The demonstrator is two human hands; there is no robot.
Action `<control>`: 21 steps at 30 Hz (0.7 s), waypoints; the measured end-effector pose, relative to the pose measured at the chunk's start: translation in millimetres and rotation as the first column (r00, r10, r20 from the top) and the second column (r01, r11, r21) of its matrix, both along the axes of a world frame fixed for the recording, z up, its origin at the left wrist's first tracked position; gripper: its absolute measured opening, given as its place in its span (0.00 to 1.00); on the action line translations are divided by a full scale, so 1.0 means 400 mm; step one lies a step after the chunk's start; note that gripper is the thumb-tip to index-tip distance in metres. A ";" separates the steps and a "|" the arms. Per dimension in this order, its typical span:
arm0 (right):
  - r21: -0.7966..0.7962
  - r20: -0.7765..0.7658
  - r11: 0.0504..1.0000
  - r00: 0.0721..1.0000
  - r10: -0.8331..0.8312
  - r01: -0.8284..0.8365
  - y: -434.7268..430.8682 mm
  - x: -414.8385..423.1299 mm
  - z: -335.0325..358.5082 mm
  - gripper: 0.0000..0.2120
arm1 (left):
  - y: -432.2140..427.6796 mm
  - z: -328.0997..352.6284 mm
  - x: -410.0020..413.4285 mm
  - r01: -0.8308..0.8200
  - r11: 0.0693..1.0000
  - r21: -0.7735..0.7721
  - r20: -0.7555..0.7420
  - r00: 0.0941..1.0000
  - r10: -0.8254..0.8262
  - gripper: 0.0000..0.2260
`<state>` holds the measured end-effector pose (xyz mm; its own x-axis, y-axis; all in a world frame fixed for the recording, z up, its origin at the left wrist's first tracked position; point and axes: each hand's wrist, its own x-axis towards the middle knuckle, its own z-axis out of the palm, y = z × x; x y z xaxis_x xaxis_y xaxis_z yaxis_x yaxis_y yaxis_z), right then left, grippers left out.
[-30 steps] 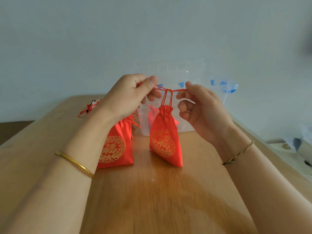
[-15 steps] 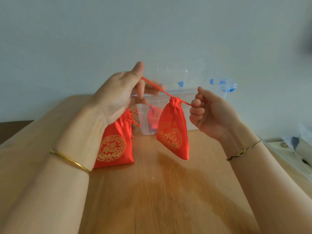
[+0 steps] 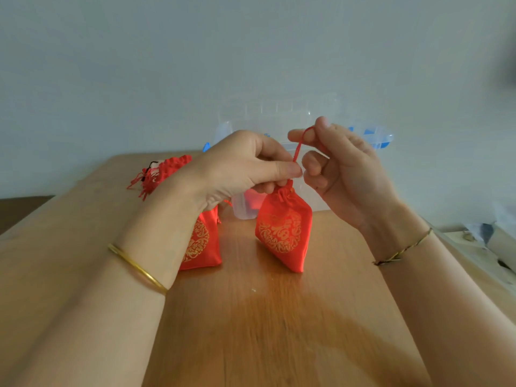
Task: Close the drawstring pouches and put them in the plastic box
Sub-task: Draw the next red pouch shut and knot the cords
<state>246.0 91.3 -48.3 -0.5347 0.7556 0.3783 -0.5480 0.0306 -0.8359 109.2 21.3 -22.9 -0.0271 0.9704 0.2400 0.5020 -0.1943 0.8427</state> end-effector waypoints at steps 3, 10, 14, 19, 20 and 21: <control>0.008 0.092 0.999 0.995 -0.037 0.037 0.004 0.001 -0.002 0.17 | 0.003 -0.004 -0.001 0.015 1.000 0.005 0.031 0.999 -0.015 0.03; 0.120 0.249 0.989 0.961 -0.118 0.090 0.004 -0.008 -0.011 0.07 | 0.006 -0.005 -0.011 0.021 1.000 -0.016 0.078 0.997 -0.020 0.05; 0.204 0.283 0.969 0.938 -0.197 0.142 0.004 -0.005 -0.013 0.07 | 0.013 -0.007 -0.011 -0.041 0.999 -0.013 0.137 0.990 0.043 0.05; 0.443 0.303 0.868 0.874 -0.381 0.224 -0.005 -0.014 -0.022 0.07 | 0.024 -0.013 -0.015 -0.165 0.986 0.007 0.193 0.968 0.160 0.03; 0.486 0.296 0.843 0.865 -0.406 0.229 -0.006 -0.018 -0.025 0.07 | 0.025 -0.014 -0.015 -0.181 0.983 0.011 0.212 0.961 0.175 0.03; 0.525 0.286 0.817 0.855 -0.432 0.237 -0.008 -0.022 -0.028 0.07 | 0.025 -0.014 -0.014 -0.196 0.981 0.013 0.228 0.955 0.188 0.03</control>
